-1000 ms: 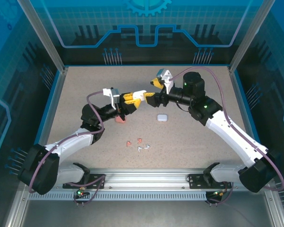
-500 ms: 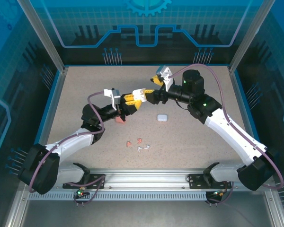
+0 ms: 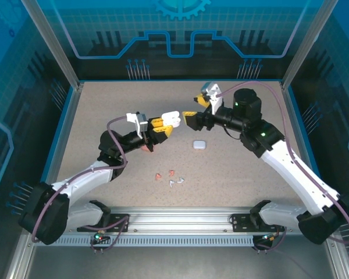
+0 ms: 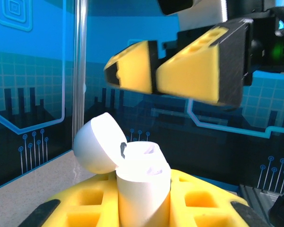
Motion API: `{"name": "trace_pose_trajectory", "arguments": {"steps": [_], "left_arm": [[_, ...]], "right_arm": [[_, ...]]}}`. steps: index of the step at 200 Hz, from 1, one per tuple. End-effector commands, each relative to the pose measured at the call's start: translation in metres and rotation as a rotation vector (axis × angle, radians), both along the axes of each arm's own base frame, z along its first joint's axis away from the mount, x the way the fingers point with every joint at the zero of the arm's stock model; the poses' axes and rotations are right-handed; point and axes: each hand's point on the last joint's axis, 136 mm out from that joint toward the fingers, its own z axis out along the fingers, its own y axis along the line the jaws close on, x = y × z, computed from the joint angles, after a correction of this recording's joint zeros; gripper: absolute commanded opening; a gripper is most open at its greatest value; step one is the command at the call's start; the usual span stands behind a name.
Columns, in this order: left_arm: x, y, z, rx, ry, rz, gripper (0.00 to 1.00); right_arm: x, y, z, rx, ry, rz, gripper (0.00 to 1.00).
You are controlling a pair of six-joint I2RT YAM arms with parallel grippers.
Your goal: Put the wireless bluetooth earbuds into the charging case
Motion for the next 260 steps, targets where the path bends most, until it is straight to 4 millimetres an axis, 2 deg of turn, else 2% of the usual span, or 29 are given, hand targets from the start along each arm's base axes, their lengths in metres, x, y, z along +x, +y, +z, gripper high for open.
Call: {"name": "trace_pose_trajectory", "arguments": {"steps": [1,34,54,80,106,142,187,219,260], "left_arm": [[-0.006,0.006,0.005,0.011,-0.059,0.049,0.00],[-0.010,0.012,0.003,0.040,-0.063,0.081,0.00],[-0.013,0.016,0.004,0.054,-0.063,0.103,0.00],[-0.018,0.023,0.006,0.076,-0.063,0.135,0.00],[-0.026,0.030,0.005,0.092,-0.058,0.157,0.00],[-0.040,0.042,0.005,0.099,-0.049,0.190,0.00],[-0.056,0.056,0.001,0.120,-0.023,0.230,0.00],[-0.064,0.062,0.002,0.122,-0.025,0.243,0.00],[-0.070,0.066,0.004,0.119,-0.028,0.248,0.00]], "right_arm": [[-0.007,-0.032,-0.008,-0.013,0.079,-0.139,0.78],[-0.020,-0.060,-0.035,-0.050,0.203,-0.258,0.79],[-0.029,-0.071,-0.055,-0.066,0.290,-0.303,0.79],[-0.036,-0.086,-0.092,-0.081,0.451,-0.407,0.77],[-0.045,-0.090,-0.136,-0.104,0.646,-0.467,0.76],[-0.063,-0.077,-0.186,-0.112,0.836,-0.507,0.73],[-0.086,-0.052,-0.238,-0.215,0.959,-0.512,0.69],[-0.093,-0.025,-0.264,-0.324,0.998,-0.483,0.68],[-0.091,0.010,-0.291,-0.379,1.067,-0.461,0.65]]}}
